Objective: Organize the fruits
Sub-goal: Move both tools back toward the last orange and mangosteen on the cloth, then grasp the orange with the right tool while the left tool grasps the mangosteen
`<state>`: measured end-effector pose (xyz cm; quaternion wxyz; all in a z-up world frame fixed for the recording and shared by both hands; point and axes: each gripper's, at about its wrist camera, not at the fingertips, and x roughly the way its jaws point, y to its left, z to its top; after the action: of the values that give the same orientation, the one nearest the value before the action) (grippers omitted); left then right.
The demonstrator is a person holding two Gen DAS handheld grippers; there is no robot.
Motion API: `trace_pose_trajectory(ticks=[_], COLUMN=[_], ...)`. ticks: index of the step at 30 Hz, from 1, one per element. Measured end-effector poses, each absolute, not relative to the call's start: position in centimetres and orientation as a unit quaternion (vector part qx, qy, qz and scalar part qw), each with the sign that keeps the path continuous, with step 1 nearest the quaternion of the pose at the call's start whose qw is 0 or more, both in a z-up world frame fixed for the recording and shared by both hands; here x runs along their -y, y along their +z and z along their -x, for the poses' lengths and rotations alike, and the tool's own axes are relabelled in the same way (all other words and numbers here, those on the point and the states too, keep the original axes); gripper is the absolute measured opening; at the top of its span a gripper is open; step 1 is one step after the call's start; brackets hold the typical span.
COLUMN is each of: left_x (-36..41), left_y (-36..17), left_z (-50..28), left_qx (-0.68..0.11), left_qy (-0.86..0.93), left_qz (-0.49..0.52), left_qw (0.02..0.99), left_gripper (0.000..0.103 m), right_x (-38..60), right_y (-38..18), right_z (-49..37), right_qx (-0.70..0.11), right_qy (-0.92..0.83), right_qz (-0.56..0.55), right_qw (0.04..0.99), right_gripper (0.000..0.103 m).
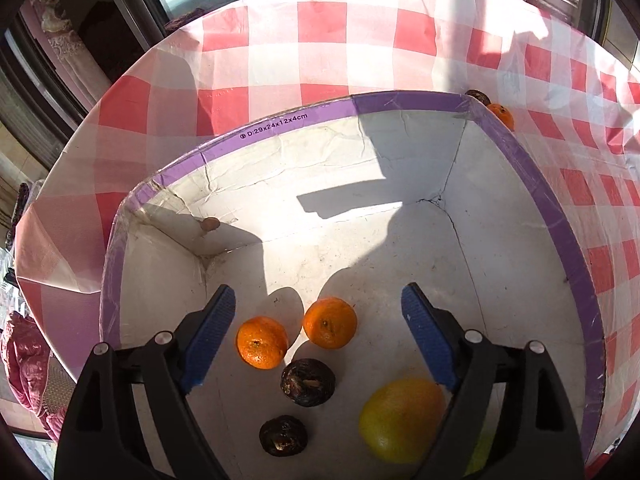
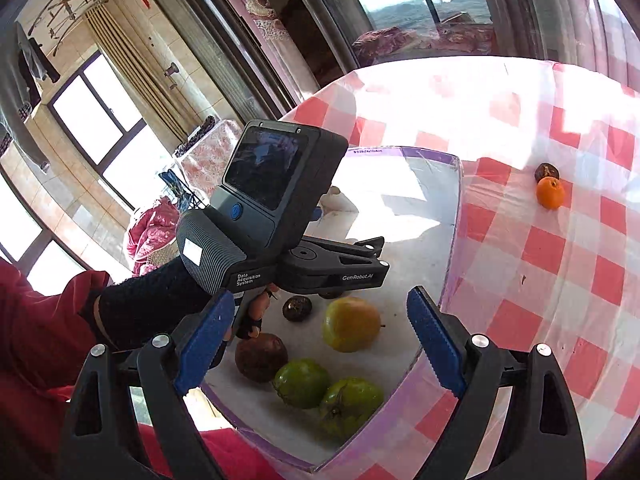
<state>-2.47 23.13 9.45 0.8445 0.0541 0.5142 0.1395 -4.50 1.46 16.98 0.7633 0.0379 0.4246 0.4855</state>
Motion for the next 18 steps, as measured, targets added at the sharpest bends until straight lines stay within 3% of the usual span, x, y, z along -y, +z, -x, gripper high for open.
trace_pose_trajectory(ticks=[2,4,9,18], left_x=[-23.2,-23.3,-20.6,-11.0], left_y=[11.7,13.9,17.7,18.0], left_z=[2.4,2.1,-0.9,0.9], left_qx=[-0.469,-0.432,-0.386,-0.349], left_qy=[0.189,0.21,0.14,0.032], left_qz=[-0.05,-0.023,0.049,0.112], left_qw=[0.861,0.877,0.91,0.93], left_gripper=[0.086,0.094,0.098,0.101], right_x=[0.1,2.6,6.3,6.5], right_y=[16.6,16.1,10.5,3.4], right_z=[3.2,1.2,-1.3,-8.8], right_qx=[-0.42,-0.424,-0.473,-0.501], right_qy=[0.46,0.417,0.288,0.256], right_qz=[-0.068,-0.085,-0.072,0.003], right_qw=[0.78,0.8,0.83,0.827], right_gripper=[0.086,0.086,0.086,0.086])
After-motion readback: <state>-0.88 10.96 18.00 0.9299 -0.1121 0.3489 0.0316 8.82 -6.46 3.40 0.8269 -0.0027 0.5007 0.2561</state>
